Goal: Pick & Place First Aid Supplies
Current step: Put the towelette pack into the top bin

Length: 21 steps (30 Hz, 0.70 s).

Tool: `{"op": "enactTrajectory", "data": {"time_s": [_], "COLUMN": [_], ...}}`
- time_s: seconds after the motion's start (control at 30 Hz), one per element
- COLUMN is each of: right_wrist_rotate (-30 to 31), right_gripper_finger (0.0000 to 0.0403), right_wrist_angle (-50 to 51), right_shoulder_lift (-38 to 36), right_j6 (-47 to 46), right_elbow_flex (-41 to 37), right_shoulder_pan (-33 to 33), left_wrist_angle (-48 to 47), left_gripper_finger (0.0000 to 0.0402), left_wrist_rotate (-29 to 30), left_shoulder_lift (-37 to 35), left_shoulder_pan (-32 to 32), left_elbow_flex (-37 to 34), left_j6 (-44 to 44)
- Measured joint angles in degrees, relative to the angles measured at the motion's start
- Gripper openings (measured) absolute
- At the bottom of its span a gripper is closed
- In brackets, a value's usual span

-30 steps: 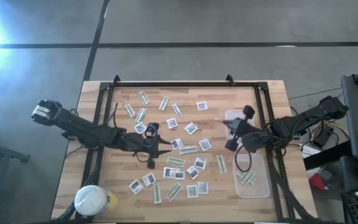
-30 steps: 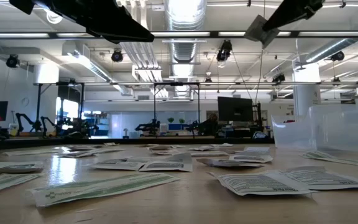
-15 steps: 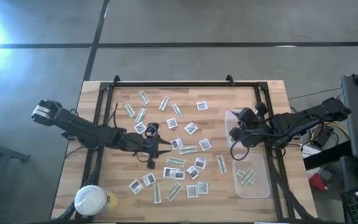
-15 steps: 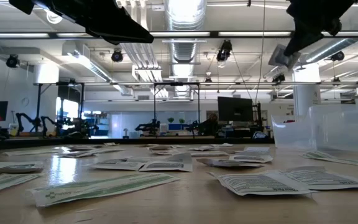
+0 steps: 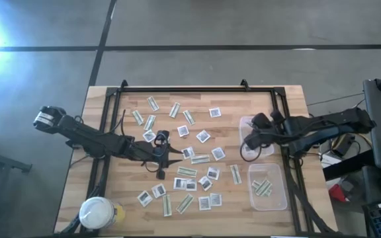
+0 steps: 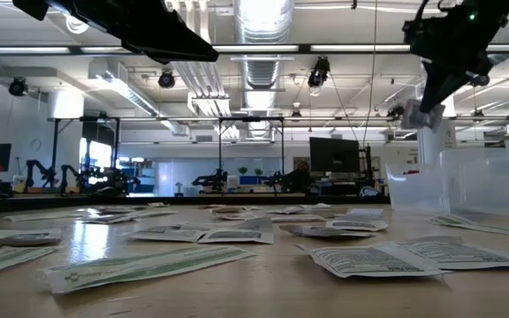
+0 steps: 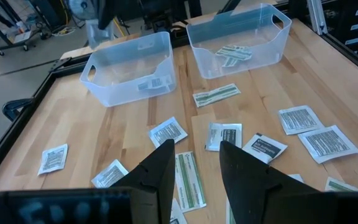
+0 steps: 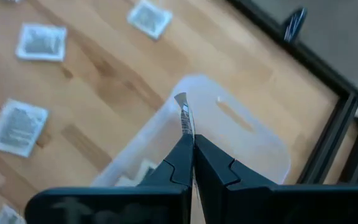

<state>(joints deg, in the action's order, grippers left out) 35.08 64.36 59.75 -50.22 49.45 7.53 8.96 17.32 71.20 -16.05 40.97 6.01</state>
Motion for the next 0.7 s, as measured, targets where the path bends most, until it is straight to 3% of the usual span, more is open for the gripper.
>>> {"op": "enactTrajectory", "data": {"time_s": [0.5, 0.7], "right_wrist_rotate": [-19.39, -23.89], "right_gripper_finger": [0.0008, 0.0008], "right_wrist_angle": [-0.33, -1.56], "right_shoulder_lift": [0.0, 0.0], "right_j6": [4.62, 5.21], "right_elbow_flex": [-4.12, -7.29], "right_shoulder_pan": [-7.49, -8.49], "left_wrist_angle": [-0.01, -0.02], "left_gripper_finger": [0.0122, 0.0122], "left_wrist_rotate": [0.0, 0.0], "left_shoulder_lift": [0.02, 0.02], "left_shoulder_pan": [0.0, 0.0], "left_elbow_flex": [0.0, 0.0], "left_j6": [-0.01, -0.02]}}
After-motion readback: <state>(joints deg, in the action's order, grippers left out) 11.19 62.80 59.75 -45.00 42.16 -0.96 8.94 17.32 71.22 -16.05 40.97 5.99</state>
